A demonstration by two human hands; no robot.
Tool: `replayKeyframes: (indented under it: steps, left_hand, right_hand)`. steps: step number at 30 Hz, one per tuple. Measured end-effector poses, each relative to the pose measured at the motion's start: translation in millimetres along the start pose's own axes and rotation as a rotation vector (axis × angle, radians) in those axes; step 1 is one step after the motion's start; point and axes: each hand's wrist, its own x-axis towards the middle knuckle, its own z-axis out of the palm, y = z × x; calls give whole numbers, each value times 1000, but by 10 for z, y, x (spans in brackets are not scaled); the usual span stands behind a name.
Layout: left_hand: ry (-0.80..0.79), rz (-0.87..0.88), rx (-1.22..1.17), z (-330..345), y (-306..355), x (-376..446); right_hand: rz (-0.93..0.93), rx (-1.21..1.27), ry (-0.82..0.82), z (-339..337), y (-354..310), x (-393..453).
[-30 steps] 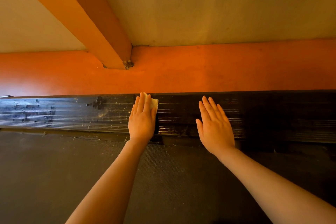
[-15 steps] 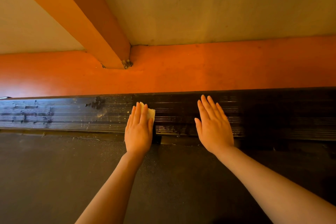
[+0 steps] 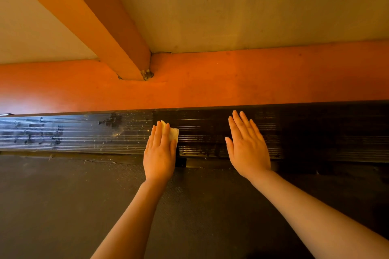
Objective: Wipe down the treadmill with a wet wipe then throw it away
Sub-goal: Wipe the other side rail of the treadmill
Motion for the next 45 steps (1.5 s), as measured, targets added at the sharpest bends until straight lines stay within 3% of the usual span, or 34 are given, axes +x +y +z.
replayKeyframes:
  steps: [6,19,31,45]
  left_hand:
    - [4,1,1,55,-57,-258]
    - [-50,-76,-2,-121,-72,380]
    - [0,-28,20,-4,-246,-198]
    - [-52,-78,57,-126,-257,408]
  right_hand:
    - [-3,-14,-10,-5,-6,-3]
    - [-6,-4,-18,-9,-3,-7]
    - [-8,-4,-23,-10,2,-5]
    - [-13,-4,-10,-4,4,-4]
